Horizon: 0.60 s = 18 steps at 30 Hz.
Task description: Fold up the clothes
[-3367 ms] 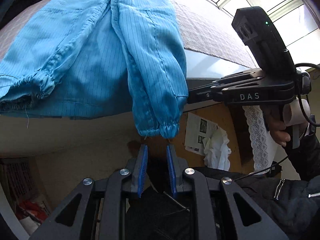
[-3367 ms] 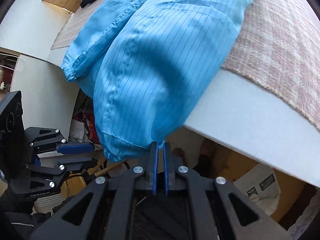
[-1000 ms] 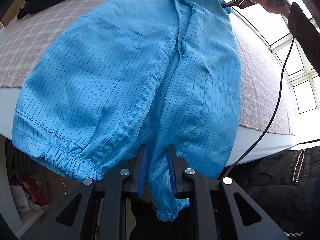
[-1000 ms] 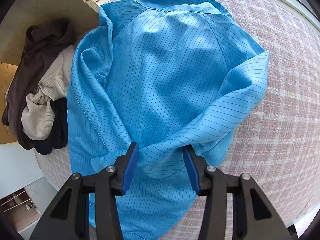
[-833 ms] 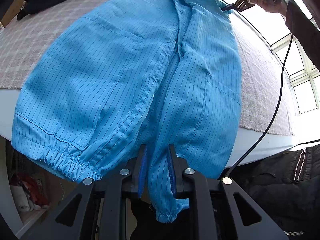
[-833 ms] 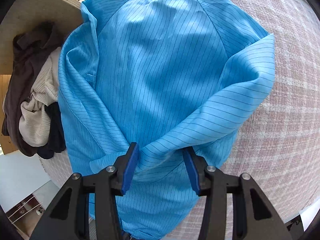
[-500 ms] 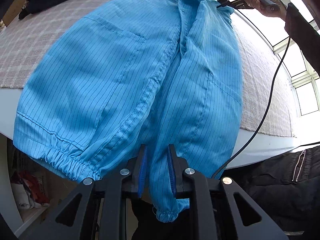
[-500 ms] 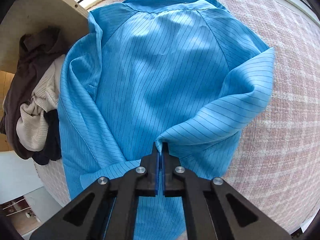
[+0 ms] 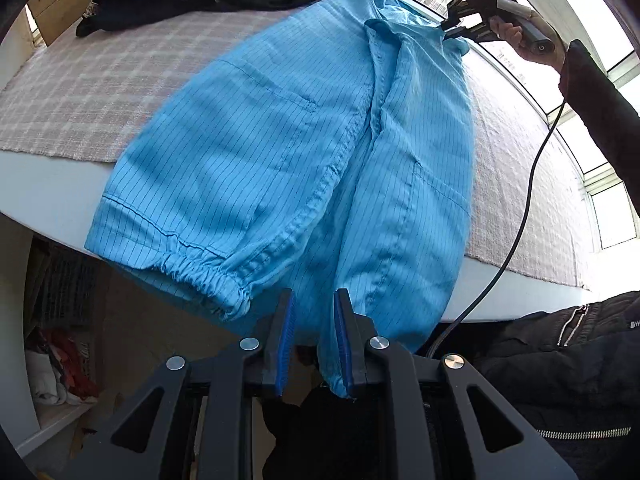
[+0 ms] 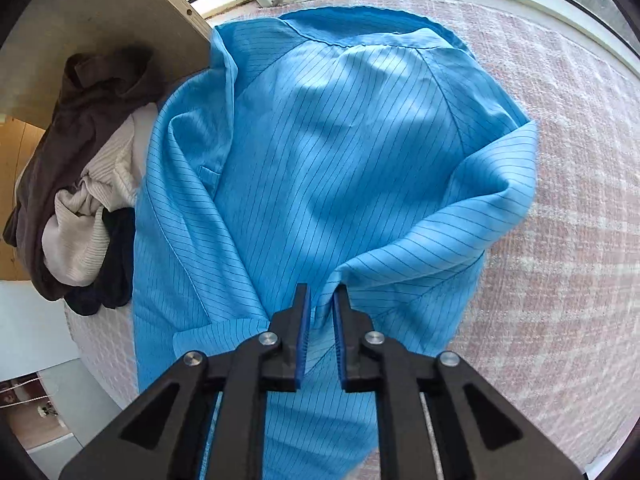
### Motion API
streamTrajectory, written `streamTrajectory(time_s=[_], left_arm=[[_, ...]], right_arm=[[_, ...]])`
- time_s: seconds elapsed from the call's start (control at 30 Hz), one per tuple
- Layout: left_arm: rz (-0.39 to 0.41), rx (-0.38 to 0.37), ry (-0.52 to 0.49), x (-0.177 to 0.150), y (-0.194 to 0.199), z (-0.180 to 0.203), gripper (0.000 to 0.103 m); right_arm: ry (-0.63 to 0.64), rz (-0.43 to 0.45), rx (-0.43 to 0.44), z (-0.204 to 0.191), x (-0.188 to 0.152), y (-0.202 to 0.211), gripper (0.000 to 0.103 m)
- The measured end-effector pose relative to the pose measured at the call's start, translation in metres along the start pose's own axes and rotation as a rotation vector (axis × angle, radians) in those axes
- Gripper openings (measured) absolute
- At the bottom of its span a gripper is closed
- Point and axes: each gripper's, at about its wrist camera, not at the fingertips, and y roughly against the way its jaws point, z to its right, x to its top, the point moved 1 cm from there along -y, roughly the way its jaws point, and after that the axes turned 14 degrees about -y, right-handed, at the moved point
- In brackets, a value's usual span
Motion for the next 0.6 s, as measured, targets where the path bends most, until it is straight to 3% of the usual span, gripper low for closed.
streamTrajectory(time_s=[0.1, 0.2, 0.33, 0.47, 0.6], left_arm=[[-0.029, -0.044, -0.011, -0.017, -0.005, 0.018, 0.017], [-0.076, -0.082, 0.009, -0.036, -0.02, 0.03, 0.017], [-0.102, -0.114, 0.049, -0.057, -0.037, 0.027, 0.019], [-0.086, -0.139, 0.049, -0.053, -0.047, 0.022, 0.027], [-0.073, -0.126, 0.033, -0.05, -0.045, 0.019, 0.028]], right_arm=[[0.037, 0.03, -0.006, -0.001, -0.018, 0.018, 0.019], [0.175, 0.065, -0.024, -0.014, -0.059, 0.034, 0.019], [0.414, -0.023, -0.04, -0.037, -0.12, 0.021, 0.021], [0.563, -0.101, -0.053, -0.049, -0.165, -0.012, 0.021], [0.693, -0.146, -0.088, -0.059, -0.206, -0.027, 0.021]])
